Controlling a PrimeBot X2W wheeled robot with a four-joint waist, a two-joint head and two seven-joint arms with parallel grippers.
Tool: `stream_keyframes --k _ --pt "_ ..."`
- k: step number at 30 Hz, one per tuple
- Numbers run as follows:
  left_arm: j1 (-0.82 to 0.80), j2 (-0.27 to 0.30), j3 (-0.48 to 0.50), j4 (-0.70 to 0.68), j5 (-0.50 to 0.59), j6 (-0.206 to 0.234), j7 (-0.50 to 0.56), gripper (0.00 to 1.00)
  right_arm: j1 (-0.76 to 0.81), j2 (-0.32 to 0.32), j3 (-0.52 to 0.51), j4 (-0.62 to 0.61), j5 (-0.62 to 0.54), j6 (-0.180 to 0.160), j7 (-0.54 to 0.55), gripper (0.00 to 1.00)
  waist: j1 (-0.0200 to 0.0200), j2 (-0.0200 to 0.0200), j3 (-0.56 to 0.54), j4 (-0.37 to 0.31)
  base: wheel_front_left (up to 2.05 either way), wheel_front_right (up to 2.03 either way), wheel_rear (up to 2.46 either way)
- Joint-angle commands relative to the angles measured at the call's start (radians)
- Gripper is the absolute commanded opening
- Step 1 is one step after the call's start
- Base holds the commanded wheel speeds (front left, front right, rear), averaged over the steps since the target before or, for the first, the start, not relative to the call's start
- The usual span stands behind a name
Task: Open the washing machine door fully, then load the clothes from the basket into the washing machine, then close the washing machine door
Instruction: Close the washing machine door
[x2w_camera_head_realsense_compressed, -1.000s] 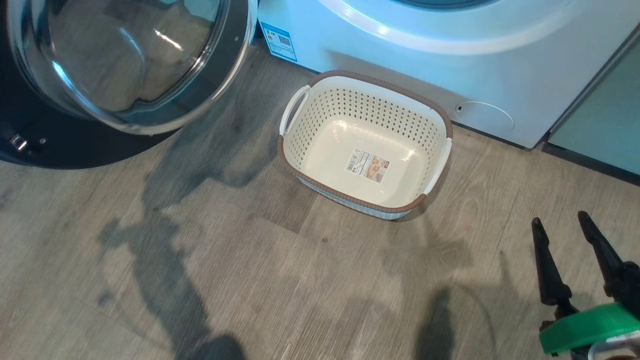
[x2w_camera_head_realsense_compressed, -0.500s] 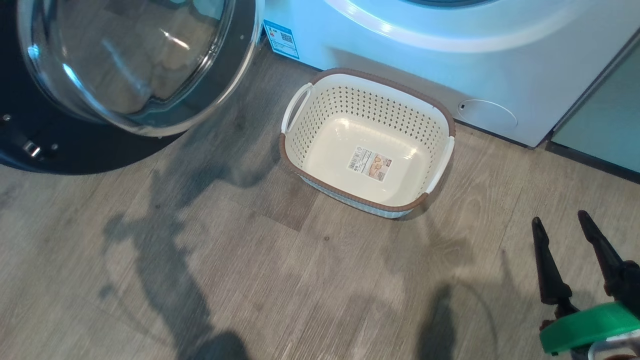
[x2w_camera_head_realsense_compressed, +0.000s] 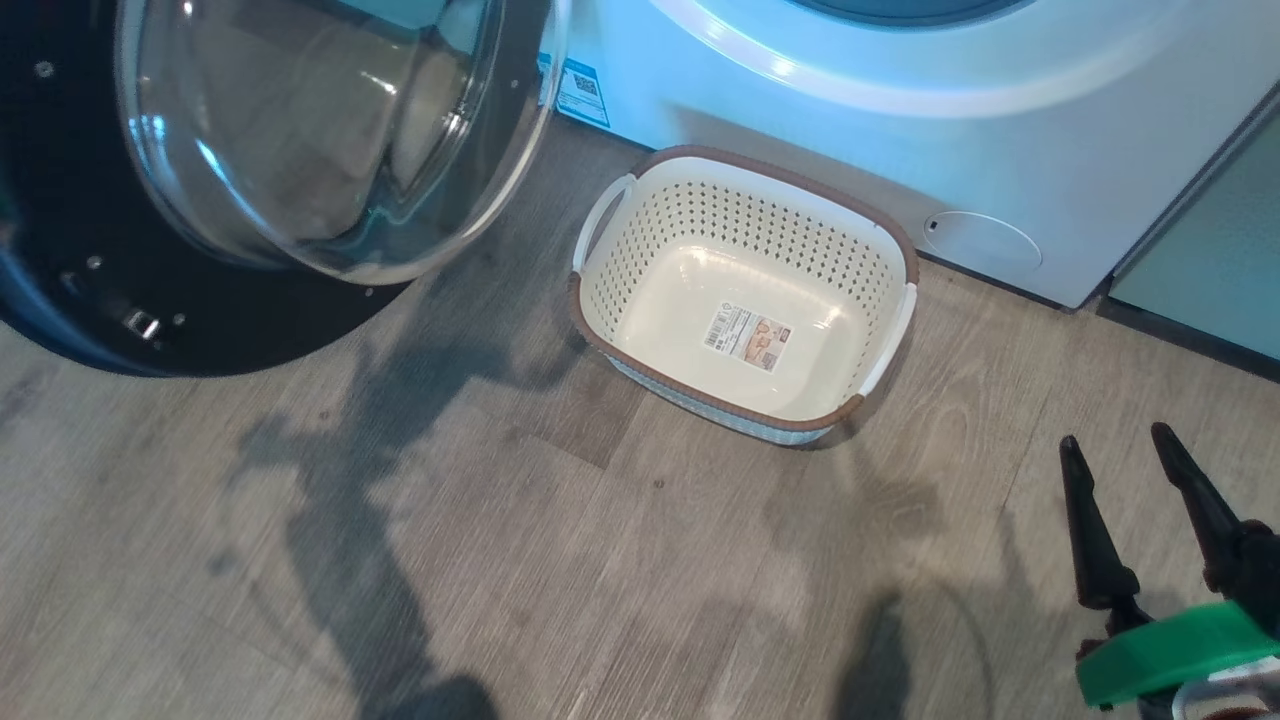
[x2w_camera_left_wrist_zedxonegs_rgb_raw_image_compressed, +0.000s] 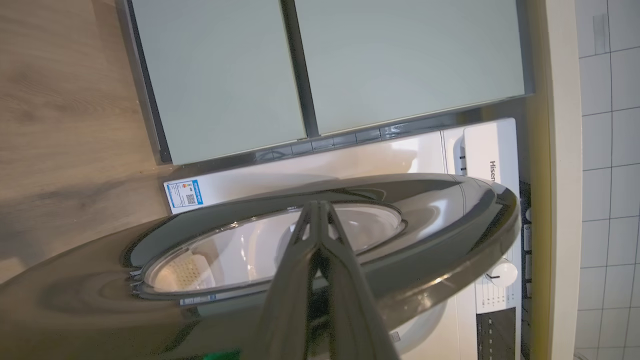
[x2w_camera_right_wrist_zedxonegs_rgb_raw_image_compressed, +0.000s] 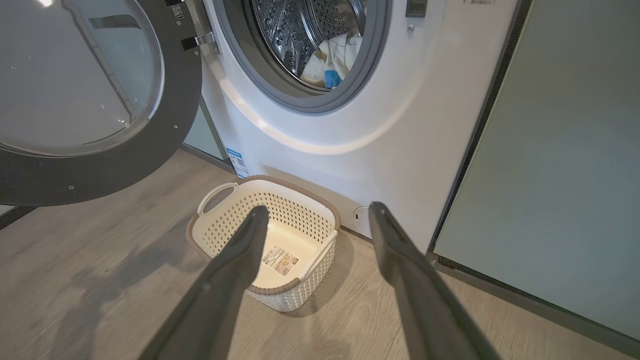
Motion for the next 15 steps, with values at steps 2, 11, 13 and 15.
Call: stream_keyframes --k 2,11,13,15 --pt "-0.024 0.054 0.013 -0.046 -0.021 -0.007 0.039 0.00 -0.041 -0.008 0.025 -0.027 -0.006 -0.003 -0.004 1.00 0.0000 0.0000 -0.002 0.002 0.00 0.00 0.00" --pt "-0.016 0.015 -0.008 -0.136 -0.029 -0.007 0.127 0.00 -0.057 0.005 0.037 0.004 0.002 -0.003 -0.029 1.00 0.0000 0.0000 -0.011 0.004 0.00 0.00 0.00" --pt "-0.008 0.009 -0.013 -0.157 -0.026 -0.007 0.143 0.00 -0.060 0.009 0.040 0.013 0.005 -0.003 -0.037 1.00 0.0000 0.0000 -0.015 0.000 0.00 0.00 0.00" --pt "0.001 0.003 -0.015 -0.177 -0.025 -0.007 0.157 0.00 -0.062 0.013 0.042 0.023 0.008 -0.003 -0.044 1.00 0.0000 0.0000 -0.022 -0.004 0.00 0.00 0.00"
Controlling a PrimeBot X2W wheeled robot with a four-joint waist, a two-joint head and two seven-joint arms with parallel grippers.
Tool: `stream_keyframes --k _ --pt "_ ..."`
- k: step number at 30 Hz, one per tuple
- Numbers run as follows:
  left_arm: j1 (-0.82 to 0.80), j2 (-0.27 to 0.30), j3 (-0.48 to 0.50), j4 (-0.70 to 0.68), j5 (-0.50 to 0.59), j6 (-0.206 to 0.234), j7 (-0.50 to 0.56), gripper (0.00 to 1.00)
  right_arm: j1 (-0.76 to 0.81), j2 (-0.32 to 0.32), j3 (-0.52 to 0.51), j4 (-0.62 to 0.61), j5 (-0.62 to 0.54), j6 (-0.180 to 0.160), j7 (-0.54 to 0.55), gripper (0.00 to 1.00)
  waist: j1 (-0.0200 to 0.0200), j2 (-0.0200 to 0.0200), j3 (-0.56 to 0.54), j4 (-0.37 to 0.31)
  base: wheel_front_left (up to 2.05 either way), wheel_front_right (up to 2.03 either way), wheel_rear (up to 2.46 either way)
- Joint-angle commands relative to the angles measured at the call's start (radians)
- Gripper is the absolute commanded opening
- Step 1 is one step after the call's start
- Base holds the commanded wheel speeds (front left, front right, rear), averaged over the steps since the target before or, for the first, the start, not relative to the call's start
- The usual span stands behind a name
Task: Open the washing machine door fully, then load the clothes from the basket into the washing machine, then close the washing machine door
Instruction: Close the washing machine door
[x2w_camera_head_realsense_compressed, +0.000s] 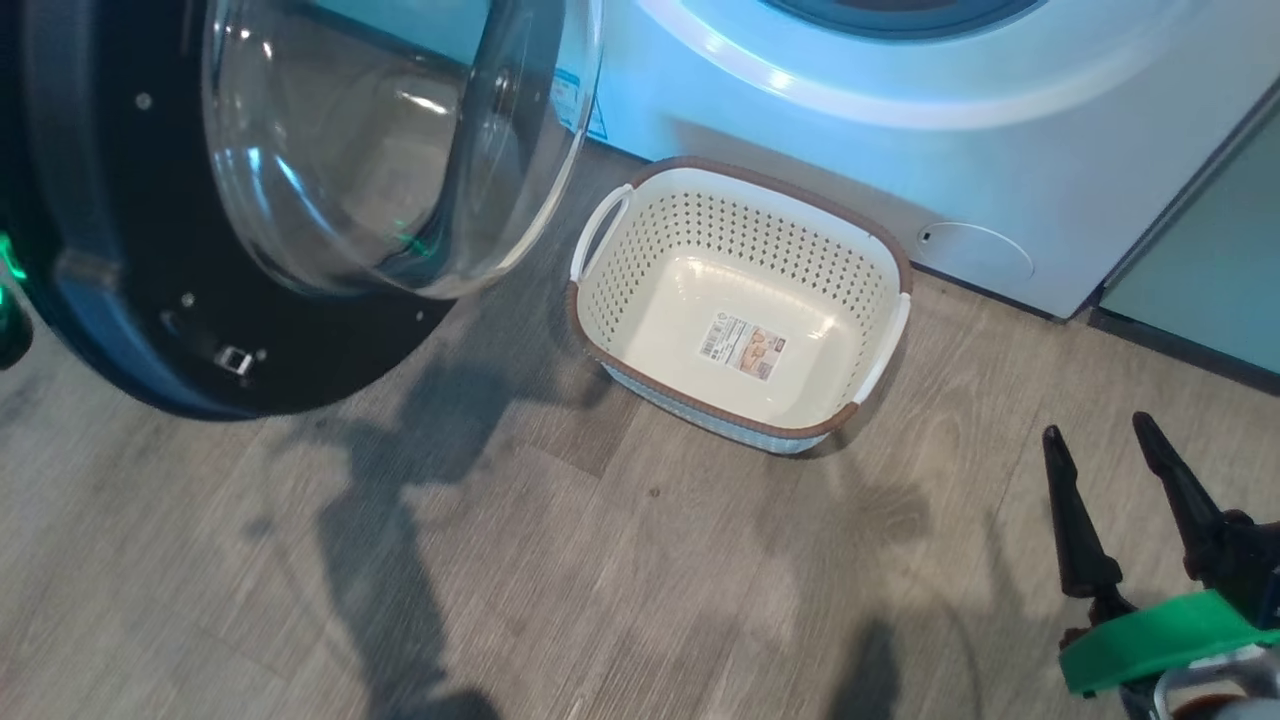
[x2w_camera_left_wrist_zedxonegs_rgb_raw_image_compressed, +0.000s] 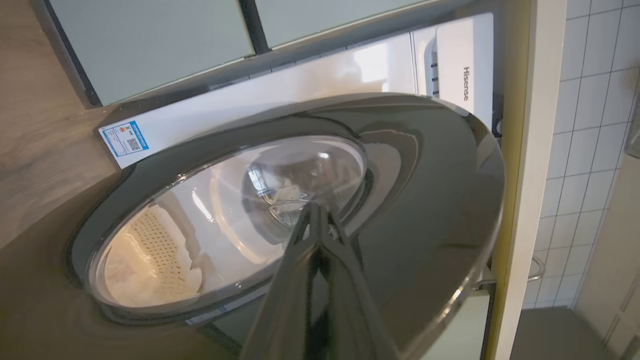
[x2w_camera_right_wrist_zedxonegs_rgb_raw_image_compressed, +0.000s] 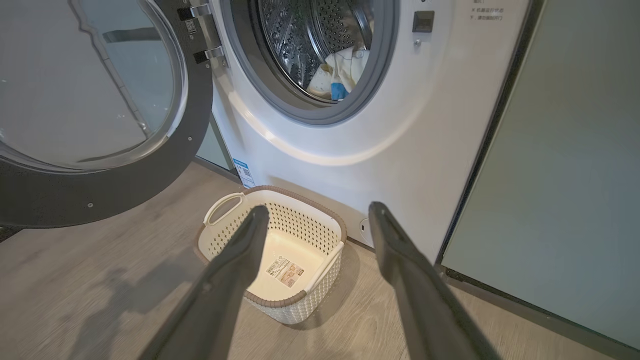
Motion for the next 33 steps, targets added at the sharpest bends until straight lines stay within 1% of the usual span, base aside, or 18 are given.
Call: stream_keyframes --k 1,12,20,24,27,33 --pt "0.000 0.058 0.028 -0.042 0.007 -0.007 0.016 0.00 -0.027 0.004 0.027 -0.024 0.007 -0.003 -0.012 1.00 0.0000 0.0000 -0.004 -0.005 0.00 0.00 0.00" --pt "0.060 0.045 -0.007 -0.136 0.036 -0.007 0.085 0.00 -0.032 0.021 0.039 0.031 0.028 -0.003 -0.055 1.00 0.0000 0.0000 -0.054 -0.050 0.00 0.00 0.00" --pt "0.098 0.011 -0.035 -0.225 0.028 -0.007 0.133 0.00 -0.028 0.027 0.049 0.063 0.040 -0.003 -0.086 1.00 0.0000 0.0000 -0.092 -0.111 0.00 0.00 0.00" --pt "0.108 -0.015 -0.037 -0.258 0.016 -0.007 0.135 0.00 -0.025 0.029 0.053 0.075 0.047 -0.003 -0.098 1.00 0.0000 0.0000 -0.107 -0.146 0.00 0.00 0.00" --pt "0.115 -0.023 -0.043 -0.270 0.023 -0.007 0.132 0.00 -0.023 0.029 0.054 0.081 0.053 -0.003 -0.105 1.00 0.0000 0.0000 -0.114 -0.164 0.00 0.00 0.00" --pt "0.132 -0.052 -0.055 -0.289 0.033 -0.007 0.121 0.00 -0.023 0.029 0.063 0.102 0.082 -0.003 -0.126 1.00 0.0000 0.0000 -0.132 -0.228 0.00 0.00 0.00"
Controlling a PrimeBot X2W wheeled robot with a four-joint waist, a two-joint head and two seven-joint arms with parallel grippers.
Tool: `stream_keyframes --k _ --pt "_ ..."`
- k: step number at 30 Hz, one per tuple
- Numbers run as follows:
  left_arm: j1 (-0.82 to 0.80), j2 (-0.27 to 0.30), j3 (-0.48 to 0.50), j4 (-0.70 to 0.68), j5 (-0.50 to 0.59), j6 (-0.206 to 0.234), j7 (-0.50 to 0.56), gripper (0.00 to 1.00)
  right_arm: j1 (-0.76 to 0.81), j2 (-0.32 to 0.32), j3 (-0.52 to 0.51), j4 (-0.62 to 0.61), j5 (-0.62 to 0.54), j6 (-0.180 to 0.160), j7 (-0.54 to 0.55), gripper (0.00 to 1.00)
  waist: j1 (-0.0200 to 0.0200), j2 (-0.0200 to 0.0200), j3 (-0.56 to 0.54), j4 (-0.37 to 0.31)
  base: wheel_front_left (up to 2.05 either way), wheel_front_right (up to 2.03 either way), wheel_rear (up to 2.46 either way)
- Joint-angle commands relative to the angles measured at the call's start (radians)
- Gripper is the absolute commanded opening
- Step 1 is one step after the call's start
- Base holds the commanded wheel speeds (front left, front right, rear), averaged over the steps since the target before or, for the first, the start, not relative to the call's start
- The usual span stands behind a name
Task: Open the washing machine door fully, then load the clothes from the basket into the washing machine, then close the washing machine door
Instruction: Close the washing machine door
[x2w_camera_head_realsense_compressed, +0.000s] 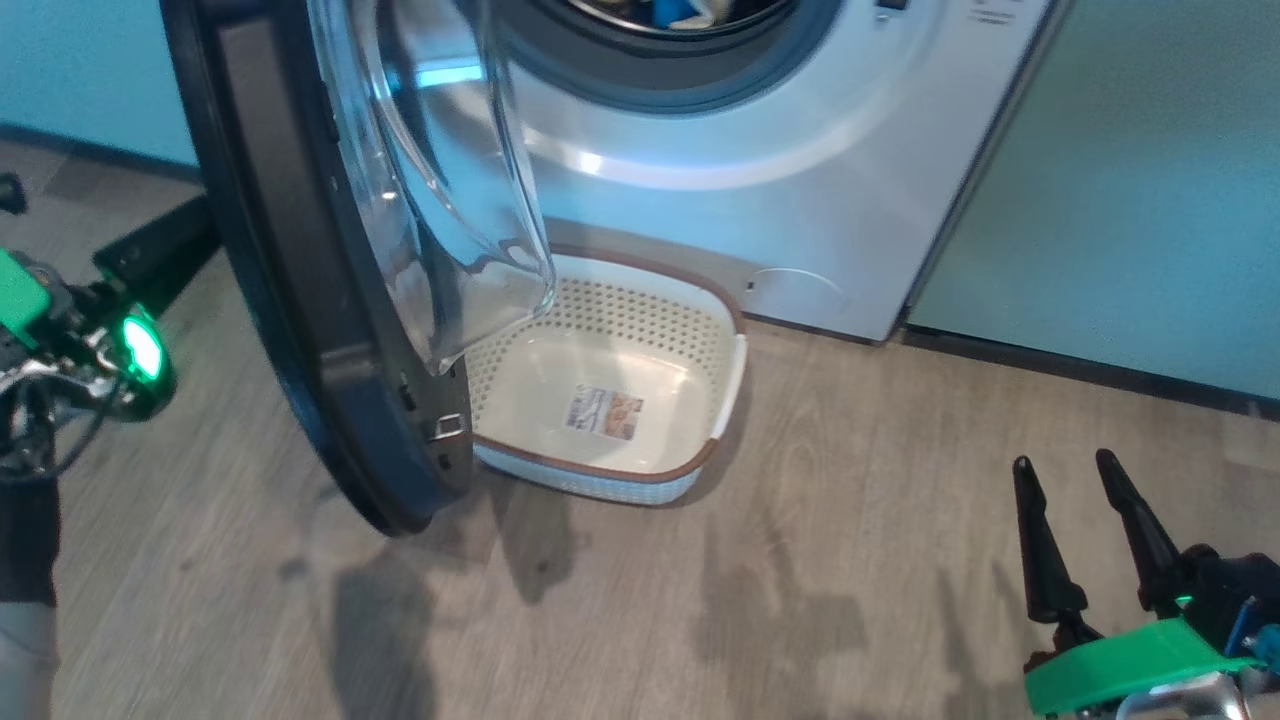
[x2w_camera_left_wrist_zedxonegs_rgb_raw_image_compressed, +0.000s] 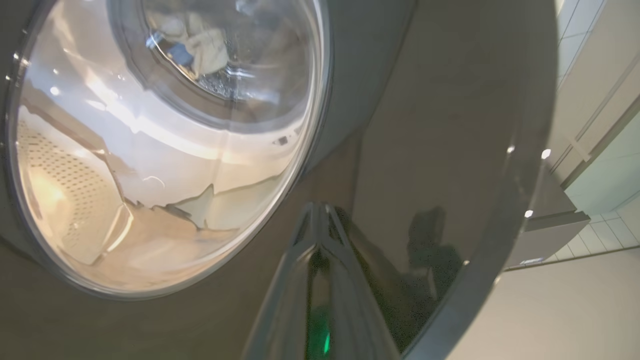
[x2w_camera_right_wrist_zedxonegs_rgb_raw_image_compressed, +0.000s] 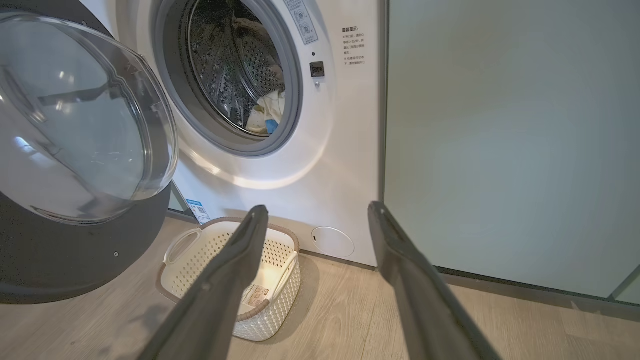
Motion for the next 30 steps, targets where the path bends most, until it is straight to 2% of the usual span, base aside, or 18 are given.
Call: stream_keyframes --k 1,19,30 --pt "-0.019 0.038 0.031 -0.039 0.006 -0.007 -0.001 0.00 -0.027 0.000 0.026 -0.023 0.007 -0.003 -0.014 1.00 0.0001 0.0000 -0.011 -0.030 0.00 0.00 0.00" --pt "-0.086 -0.012 0.016 0.004 0.039 -0.006 -0.058 0.00 -0.052 0.000 0.039 0.011 0.037 -0.003 -0.049 1.00 0.0001 0.0000 -0.001 -0.223 0.00 0.00 0.00" --pt "-0.156 -0.016 0.019 0.049 0.069 -0.007 -0.097 0.00 -0.074 0.000 0.042 0.025 0.051 -0.003 -0.062 1.00 0.0001 0.0000 0.024 -0.310 0.00 0.00 0.00"
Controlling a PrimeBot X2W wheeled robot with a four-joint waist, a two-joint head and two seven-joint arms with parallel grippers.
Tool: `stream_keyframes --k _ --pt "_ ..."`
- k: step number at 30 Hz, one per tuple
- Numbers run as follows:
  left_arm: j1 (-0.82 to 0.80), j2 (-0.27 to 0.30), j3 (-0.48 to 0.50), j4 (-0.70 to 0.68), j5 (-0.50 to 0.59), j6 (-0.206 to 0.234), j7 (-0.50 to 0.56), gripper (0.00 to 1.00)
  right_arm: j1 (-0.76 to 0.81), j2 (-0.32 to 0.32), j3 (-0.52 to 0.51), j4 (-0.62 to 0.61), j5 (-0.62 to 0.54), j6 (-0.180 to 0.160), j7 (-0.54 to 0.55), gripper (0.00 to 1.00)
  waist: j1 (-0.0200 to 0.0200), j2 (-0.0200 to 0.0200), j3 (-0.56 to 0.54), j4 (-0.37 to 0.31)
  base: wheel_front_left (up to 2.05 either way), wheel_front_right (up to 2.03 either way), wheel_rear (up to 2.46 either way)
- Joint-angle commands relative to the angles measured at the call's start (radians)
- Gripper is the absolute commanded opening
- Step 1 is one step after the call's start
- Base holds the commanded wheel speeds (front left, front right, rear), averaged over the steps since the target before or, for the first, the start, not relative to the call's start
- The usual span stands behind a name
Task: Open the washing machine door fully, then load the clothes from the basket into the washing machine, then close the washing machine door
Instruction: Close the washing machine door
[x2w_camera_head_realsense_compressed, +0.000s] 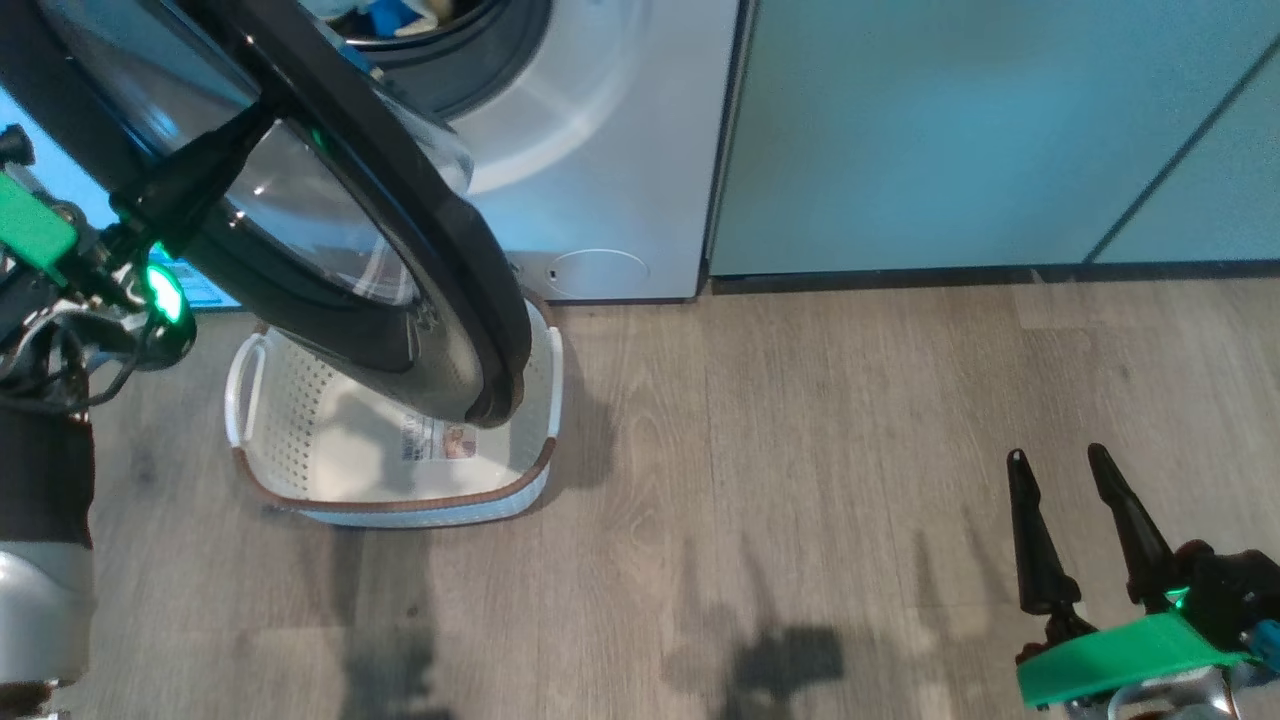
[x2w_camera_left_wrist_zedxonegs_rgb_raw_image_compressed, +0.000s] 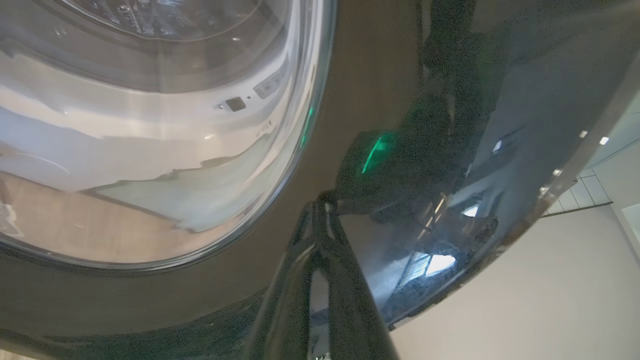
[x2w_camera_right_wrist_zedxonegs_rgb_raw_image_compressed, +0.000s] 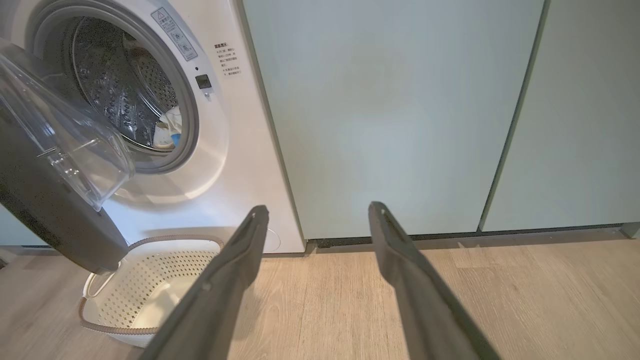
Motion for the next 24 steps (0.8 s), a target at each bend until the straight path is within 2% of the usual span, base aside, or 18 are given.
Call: stream_keyframes --k 1,12,24 --pt "-0.058 0.043 0.032 -0.027 0.010 -0.007 -0.004 0.00 -0.048 -0.001 0.020 -0.027 0.006 -0.003 -0.013 1.00 -0.0001 0.0000 0.006 -0.012 0.00 0.00 0.00" --pt "-0.082 0.035 0.045 -0.019 0.028 -0.007 -0.029 0.00 -0.059 -0.001 0.021 -0.018 0.014 -0.003 -0.018 1.00 -0.0001 0.0000 0.019 -0.036 0.00 0.00 0.00" --pt "-0.021 0.017 0.079 -0.105 0.036 -0.007 -0.043 0.00 -0.051 -0.001 -0.008 -0.022 0.007 -0.003 -0.019 1.00 -0.0001 0.0000 0.014 0.005 0.00 0.00 0.00"
